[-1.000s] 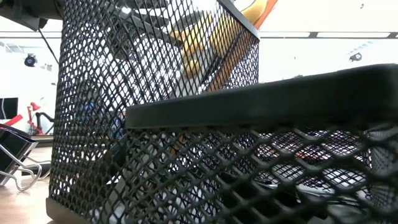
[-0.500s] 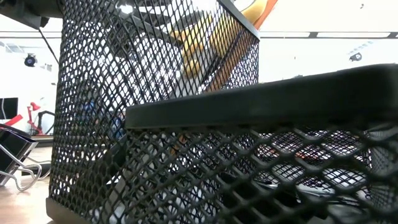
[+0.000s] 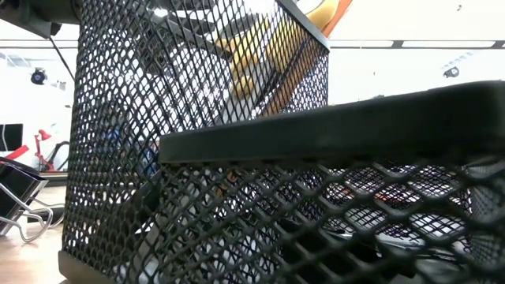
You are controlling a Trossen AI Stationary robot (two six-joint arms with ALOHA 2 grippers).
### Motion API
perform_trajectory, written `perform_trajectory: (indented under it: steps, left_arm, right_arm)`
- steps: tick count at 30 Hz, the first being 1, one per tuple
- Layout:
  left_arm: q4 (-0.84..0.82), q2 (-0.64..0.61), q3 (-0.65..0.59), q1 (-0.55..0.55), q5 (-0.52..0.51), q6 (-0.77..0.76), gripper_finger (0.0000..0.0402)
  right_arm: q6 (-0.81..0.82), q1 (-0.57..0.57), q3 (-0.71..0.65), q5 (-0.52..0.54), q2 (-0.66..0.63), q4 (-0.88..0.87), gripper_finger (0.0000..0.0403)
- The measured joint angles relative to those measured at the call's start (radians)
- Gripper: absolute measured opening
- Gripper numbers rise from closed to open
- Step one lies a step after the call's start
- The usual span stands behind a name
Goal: Pick and place office supplies into organizer
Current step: Put the left pencil into the desk organizer
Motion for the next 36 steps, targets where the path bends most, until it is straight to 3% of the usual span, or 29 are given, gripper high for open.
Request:
perform_trajectory:
  steps: [15,30,36]
  left_arm:
    - [0.000,0.000,-0.002,0.000,0.000,0.000,0.0137]
    - [0.003,0.000,0.002,0.000,0.000,0.000,0.0137]
    - [0.015,-0.001,0.004,0.000,0.000,-0.001,0.0137]
  right_arm:
    - [-0.021,-0.006,-0.015,0.060,-0.088,-0.009,0.0011]
    - [-0.160,-0.002,-0.051,0.079,-0.235,-0.010,0.0011]
    - [-0.193,-0.025,-0.093,0.198,-0.327,-0.009,0.0011]
